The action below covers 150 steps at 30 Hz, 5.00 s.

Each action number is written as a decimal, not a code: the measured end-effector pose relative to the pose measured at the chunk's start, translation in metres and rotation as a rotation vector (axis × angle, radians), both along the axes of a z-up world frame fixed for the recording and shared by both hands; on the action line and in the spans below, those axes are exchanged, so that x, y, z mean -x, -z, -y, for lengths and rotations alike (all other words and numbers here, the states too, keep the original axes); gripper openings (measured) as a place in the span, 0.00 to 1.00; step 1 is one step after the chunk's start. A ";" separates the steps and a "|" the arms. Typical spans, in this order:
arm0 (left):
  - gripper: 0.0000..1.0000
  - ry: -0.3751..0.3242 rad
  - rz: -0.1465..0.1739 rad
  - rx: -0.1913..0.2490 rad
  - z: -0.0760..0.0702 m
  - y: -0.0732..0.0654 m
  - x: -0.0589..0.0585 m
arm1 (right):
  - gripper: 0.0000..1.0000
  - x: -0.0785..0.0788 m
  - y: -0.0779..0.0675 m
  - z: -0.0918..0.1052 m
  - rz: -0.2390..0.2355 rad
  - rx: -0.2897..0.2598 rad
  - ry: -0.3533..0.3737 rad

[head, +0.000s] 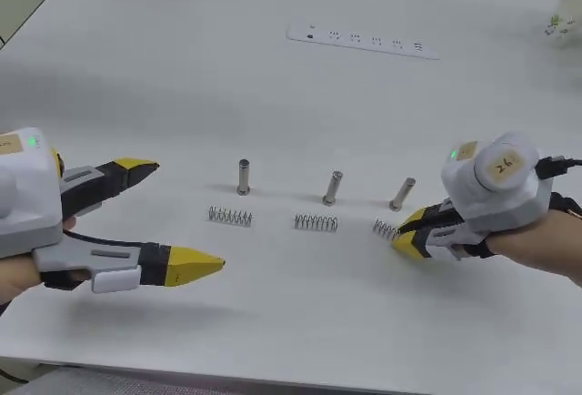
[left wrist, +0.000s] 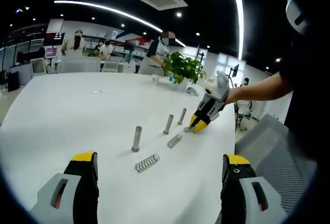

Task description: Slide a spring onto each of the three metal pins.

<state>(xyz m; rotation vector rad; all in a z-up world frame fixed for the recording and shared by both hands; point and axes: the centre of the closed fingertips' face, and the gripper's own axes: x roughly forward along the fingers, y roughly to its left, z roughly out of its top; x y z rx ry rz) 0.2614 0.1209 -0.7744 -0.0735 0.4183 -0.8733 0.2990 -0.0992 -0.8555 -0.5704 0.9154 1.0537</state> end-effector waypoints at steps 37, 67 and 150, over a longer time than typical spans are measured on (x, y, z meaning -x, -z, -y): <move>0.96 0.101 0.049 -0.008 0.031 -0.027 0.014 | 0.08 0.013 -0.021 0.000 0.061 -0.039 -0.024; 0.64 0.364 -0.046 0.010 0.096 -0.007 0.033 | 0.08 0.043 -0.049 -0.047 0.131 -0.057 -0.263; 0.02 0.574 0.089 -0.045 0.154 -0.009 0.026 | 0.09 0.067 -0.076 -0.074 0.122 -0.155 -0.368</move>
